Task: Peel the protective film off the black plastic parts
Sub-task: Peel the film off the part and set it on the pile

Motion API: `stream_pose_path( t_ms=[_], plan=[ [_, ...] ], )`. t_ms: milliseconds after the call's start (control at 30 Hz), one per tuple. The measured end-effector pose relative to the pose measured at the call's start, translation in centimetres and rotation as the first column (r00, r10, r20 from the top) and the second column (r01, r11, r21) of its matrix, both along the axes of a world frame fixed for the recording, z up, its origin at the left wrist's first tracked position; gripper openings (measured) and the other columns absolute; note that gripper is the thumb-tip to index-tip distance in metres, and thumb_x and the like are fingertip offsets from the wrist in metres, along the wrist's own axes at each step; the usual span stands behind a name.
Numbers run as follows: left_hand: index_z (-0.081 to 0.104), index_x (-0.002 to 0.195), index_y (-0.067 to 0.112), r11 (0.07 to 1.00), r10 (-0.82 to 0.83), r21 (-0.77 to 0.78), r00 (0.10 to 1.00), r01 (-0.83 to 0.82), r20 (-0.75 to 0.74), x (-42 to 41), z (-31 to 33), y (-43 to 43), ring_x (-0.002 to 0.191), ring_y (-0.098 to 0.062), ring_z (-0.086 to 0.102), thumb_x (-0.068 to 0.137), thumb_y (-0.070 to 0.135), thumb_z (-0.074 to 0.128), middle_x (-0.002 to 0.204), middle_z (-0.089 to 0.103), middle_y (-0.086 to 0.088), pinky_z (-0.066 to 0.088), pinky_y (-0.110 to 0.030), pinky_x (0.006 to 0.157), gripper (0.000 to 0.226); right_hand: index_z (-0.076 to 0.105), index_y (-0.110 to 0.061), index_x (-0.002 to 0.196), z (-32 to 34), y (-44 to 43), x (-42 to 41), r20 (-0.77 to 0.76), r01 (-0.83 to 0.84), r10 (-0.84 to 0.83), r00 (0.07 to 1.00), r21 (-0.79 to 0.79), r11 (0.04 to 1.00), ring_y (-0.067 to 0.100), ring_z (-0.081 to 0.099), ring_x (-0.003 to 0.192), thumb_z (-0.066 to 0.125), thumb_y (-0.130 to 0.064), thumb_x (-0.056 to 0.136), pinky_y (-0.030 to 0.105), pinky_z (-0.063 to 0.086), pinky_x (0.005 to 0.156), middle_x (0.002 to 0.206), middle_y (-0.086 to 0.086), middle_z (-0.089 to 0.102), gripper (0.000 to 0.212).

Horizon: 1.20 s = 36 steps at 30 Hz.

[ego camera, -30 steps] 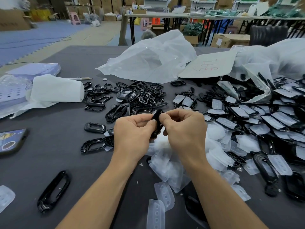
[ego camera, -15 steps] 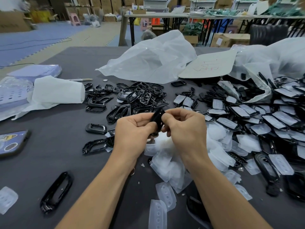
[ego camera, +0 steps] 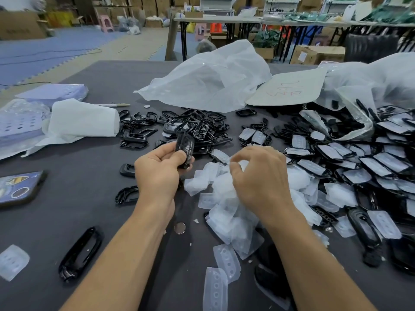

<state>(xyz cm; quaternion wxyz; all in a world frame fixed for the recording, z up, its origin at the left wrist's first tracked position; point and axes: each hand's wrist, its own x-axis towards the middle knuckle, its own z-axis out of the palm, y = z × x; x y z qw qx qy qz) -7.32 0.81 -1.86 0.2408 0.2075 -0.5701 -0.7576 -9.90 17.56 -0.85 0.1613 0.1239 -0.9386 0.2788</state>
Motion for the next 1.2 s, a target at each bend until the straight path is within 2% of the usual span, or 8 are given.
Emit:
stream_pose_path(
  t_ms=[133, 300, 633, 733, 800, 933, 1067, 1200],
  plan=[
    [0.074, 0.093, 0.009, 0.996, 0.068, 0.059, 0.997, -0.065, -0.041, -0.1, 0.2, -0.2, 0.061, -0.012, 0.071, 0.092, -0.011, 0.066, 0.071, 0.078, 0.001, 0.058, -0.02, 0.061, 0.021, 0.076, -0.025, 0.114, -0.3, -2.6, 1.7, -0.089, -0.187, 0.196, 0.977, 0.099, 0.977, 0.019, 0.054, 0.119, 0.069, -0.032, 0.089, 0.03, 0.019, 0.105, 0.117, -0.007, 0.072, 0.027],
    [0.073, 0.095, 0.01, 0.997, 0.06, 0.046, 0.997, -0.058, -0.044, -0.2, 0.1, -0.2, 0.065, -0.013, 0.072, 0.093, -0.009, 0.066, 0.072, 0.078, 0.001, 0.058, -0.02, 0.062, 0.02, 0.074, -0.032, 0.117, -1.4, -4.0, 1.9, 0.061, -0.282, 0.275, 0.959, 0.258, 0.924, 0.02, 0.046, 0.127, 0.061, -0.042, 0.095, 0.032, 0.018, 0.108, 0.128, -0.008, 0.062, 0.028],
    [0.074, 0.094, 0.01, 0.998, -0.066, 0.002, 0.998, 0.066, 0.003, 0.0, 0.3, 0.3, 0.063, -0.013, 0.073, 0.092, -0.01, 0.066, 0.075, 0.079, 0.0, 0.056, -0.02, 0.057, 0.021, 0.077, -0.013, 0.084, -1.5, -2.5, 0.6, 0.085, -0.181, 0.206, 0.975, -0.24, 0.954, 0.02, 0.062, 0.094, 0.063, -0.016, 0.097, 0.04, 0.045, 0.096, 0.086, -0.002, 0.073, 0.02],
    [0.077, 0.097, 0.004, 0.992, -0.124, 0.019, 0.992, 0.124, -0.011, 0.4, 0.6, 0.6, 0.062, -0.016, 0.073, 0.089, -0.012, 0.066, 0.077, 0.079, -0.008, 0.056, -0.02, 0.057, 0.021, 0.08, -0.029, 0.086, -0.8, -1.8, 0.4, 0.077, -0.049, 0.122, 0.99, -0.618, 0.785, 0.006, 0.062, 0.081, 0.069, -0.031, 0.098, 0.028, 0.047, 0.074, 0.082, -0.016, 0.073, 0.017],
    [0.077, 0.096, 0.004, 0.988, -0.148, 0.031, 0.989, 0.149, -0.032, 0.6, 0.8, 0.7, 0.06, -0.017, 0.072, 0.088, -0.014, 0.065, 0.077, 0.078, -0.011, 0.056, -0.021, 0.056, 0.023, 0.08, -0.034, 0.081, -0.5, -1.3, 0.2, 0.096, 0.006, 0.102, 0.99, -0.757, 0.653, 0.015, 0.051, 0.059, 0.072, -0.034, 0.096, 0.033, 0.046, 0.057, 0.067, -0.01, 0.068, 0.017],
    [0.076, 0.096, 0.013, 0.991, -0.136, 0.002, 0.991, 0.136, -0.01, 0.5, 0.7, 1.0, 0.057, -0.017, 0.071, 0.088, -0.013, 0.068, 0.074, 0.078, -0.011, 0.057, -0.023, 0.054, 0.028, 0.08, -0.023, 0.073, -0.1, -0.7, 0.0, 0.113, 0.019, 0.147, 0.983, -0.852, 0.524, 0.012, 0.028, 0.051, 0.077, -0.03, 0.093, 0.023, 0.029, 0.047, 0.051, -0.01, 0.04, 0.021],
    [0.075, 0.097, 0.013, 0.991, -0.13, 0.0, 0.991, 0.13, 0.004, 0.4, 0.5, 0.9, 0.058, -0.018, 0.072, 0.088, -0.012, 0.069, 0.075, 0.079, -0.011, 0.057, -0.023, 0.055, 0.027, 0.079, -0.023, 0.073, 0.0, -0.6, -0.1, 0.115, 0.005, 0.173, 0.978, -0.846, 0.532, 0.012, 0.047, 0.05, 0.078, -0.03, 0.091, 0.022, 0.04, 0.05, 0.061, 0.0, 0.07, 0.02],
    [0.076, 0.095, 0.013, 0.99, -0.139, 0.011, 0.99, 0.139, 0.012, 0.4, 0.4, 0.9, 0.06, -0.019, 0.072, 0.086, -0.013, 0.069, 0.075, 0.078, -0.01, 0.062, -0.03, 0.058, 0.028, 0.077, -0.015, 0.069, 0.3, -0.6, 0.0, 0.139, 0.017, 0.244, 0.96, -0.895, 0.445, 0.013, 0.06, 0.055, 0.077, -0.027, 0.09, 0.016, 0.044, 0.052, 0.068, 0.009, 0.073, 0.025]
  ],
)
